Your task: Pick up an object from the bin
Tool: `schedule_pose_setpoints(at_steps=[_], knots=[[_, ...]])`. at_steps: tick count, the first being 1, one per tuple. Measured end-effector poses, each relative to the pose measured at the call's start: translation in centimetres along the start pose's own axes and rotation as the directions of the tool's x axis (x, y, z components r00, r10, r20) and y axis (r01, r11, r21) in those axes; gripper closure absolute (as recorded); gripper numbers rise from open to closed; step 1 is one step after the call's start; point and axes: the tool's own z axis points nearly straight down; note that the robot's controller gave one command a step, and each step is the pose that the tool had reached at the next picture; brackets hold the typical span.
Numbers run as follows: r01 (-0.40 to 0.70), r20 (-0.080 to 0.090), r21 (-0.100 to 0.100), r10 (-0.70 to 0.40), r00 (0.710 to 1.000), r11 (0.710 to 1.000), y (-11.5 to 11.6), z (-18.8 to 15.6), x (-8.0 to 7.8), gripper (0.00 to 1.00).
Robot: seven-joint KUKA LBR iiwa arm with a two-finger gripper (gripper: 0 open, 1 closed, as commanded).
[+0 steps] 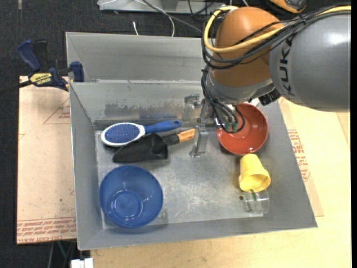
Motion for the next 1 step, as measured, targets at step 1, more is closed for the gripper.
schedule_pose_setpoints(at_steps=[1], knots=[[0.161, 0.003, -0.001, -0.161, 0.987, 0.987, 6.46, 13.95, -2.12, 0.0]])
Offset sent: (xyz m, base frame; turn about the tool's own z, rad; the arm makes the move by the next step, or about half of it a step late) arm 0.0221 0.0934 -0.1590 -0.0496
